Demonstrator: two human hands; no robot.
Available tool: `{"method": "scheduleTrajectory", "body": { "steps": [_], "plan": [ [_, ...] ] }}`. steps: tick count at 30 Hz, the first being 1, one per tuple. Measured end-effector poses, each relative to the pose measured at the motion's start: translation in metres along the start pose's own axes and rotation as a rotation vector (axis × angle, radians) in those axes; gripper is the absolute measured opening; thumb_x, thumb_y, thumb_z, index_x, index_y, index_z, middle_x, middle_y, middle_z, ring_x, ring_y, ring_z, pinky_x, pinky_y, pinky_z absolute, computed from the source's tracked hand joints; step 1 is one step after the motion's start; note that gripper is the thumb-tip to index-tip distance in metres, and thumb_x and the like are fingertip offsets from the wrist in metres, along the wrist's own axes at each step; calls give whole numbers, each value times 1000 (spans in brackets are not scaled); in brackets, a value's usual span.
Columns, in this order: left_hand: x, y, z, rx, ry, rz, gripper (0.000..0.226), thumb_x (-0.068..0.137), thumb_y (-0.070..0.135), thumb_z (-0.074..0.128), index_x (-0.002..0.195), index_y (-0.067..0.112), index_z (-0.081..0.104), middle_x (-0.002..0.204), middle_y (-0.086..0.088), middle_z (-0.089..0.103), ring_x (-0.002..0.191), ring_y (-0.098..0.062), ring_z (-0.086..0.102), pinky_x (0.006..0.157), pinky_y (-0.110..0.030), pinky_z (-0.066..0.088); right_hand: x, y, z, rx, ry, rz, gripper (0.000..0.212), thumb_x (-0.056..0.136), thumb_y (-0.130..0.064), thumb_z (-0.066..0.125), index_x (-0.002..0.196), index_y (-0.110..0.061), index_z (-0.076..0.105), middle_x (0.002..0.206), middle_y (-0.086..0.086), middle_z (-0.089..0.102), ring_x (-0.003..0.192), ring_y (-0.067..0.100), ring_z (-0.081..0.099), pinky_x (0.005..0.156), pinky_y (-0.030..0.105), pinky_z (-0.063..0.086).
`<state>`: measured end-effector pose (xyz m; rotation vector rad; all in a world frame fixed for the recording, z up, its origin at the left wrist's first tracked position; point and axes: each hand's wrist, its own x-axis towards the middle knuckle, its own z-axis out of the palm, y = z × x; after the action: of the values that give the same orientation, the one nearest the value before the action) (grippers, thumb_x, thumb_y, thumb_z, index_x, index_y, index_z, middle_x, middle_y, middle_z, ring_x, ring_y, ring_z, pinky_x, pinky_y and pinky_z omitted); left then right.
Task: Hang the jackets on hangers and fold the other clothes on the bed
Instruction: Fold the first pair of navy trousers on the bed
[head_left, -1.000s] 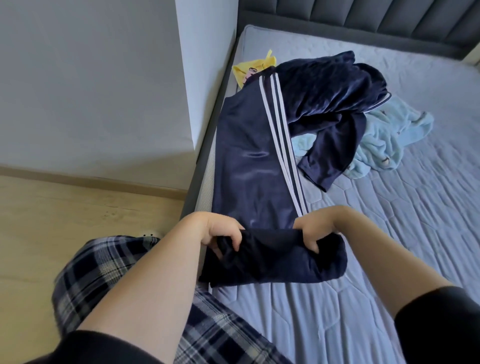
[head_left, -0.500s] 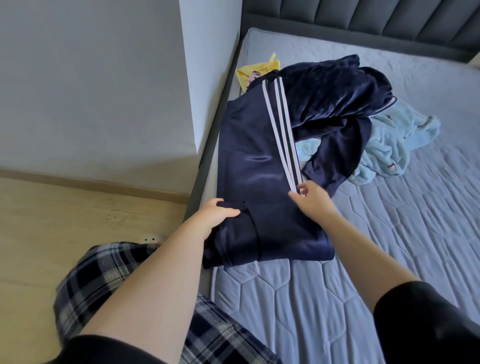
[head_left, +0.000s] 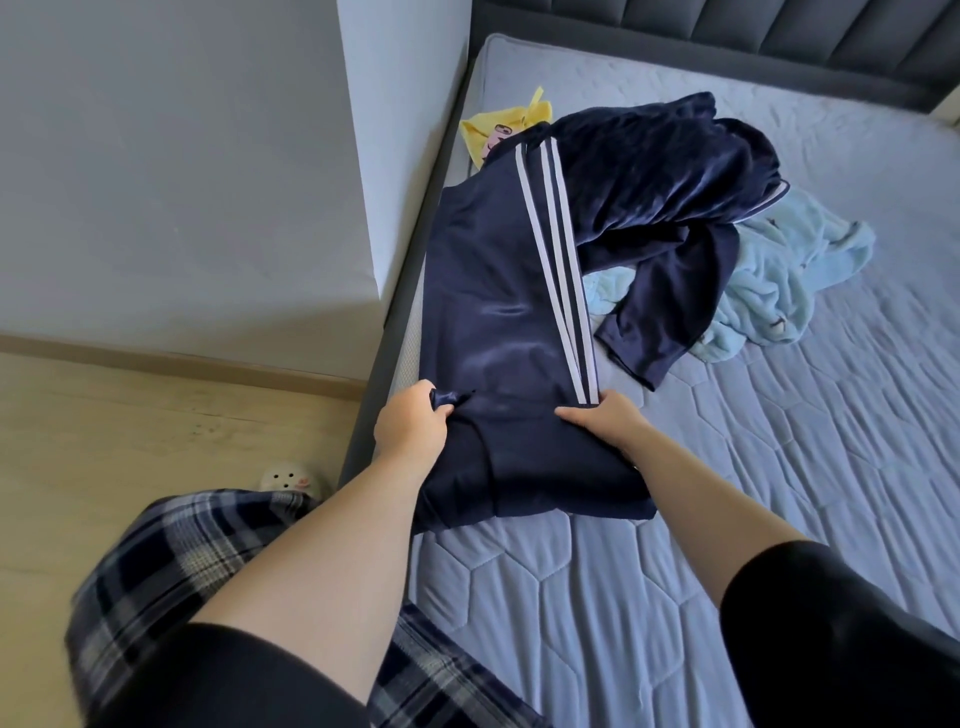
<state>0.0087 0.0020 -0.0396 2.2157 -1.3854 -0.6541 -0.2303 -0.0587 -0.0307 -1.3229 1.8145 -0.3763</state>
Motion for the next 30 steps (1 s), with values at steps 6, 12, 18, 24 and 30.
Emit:
{"method": "scheduleTrajectory", "body": {
  "steps": [6, 12, 18, 24, 30],
  "plan": [
    [5, 0, -3, -25, -40, -59, 22, 92, 28, 56, 82, 11, 47, 83, -5, 53, 79, -29, 51, 62, -32, 37, -19, 2, -2, -143, -395, 173, 49, 79, -52, 70, 104, -10, 66, 93, -1, 69, 75, 8, 66, 56, 20, 48],
    [1, -1, -5, -25, 18, -37, 20, 95, 31, 52, 96, 11, 52, 101, -12, 61, 94, -37, 57, 68, -35, 41, -26, 11, 12, -234, 327, -404, 30, 88, -32, 63, 110, -13, 57, 97, -2, 56, 98, 20, 53, 78, 28, 37],
    [-4, 4, -7, -151, 168, 3, 23, 99, 29, 46, 84, 12, 41, 93, -16, 63, 86, -40, 57, 63, -35, 36, -16, -11, 0, -458, -123, -464, 19, 85, -22, 67, 100, -11, 68, 101, 4, 67, 102, 22, 59, 83, 28, 43],
    [6, 0, -9, -73, -40, -147, 31, 95, 29, 53, 116, 8, 48, 121, -14, 52, 111, -36, 52, 81, -43, 44, 0, -29, 6, -510, 295, -411, 41, 82, -28, 72, 117, -10, 60, 121, 10, 54, 117, 29, 43, 97, 32, 37],
    [18, 6, -12, -249, -112, -128, 51, 88, 17, 53, 138, 13, 40, 135, -8, 46, 120, -30, 48, 96, -42, 43, 22, -50, 7, -546, 141, -334, 67, 80, -25, 70, 137, -7, 39, 135, 14, 48, 126, 32, 41, 102, 39, 37]
  ]
}}
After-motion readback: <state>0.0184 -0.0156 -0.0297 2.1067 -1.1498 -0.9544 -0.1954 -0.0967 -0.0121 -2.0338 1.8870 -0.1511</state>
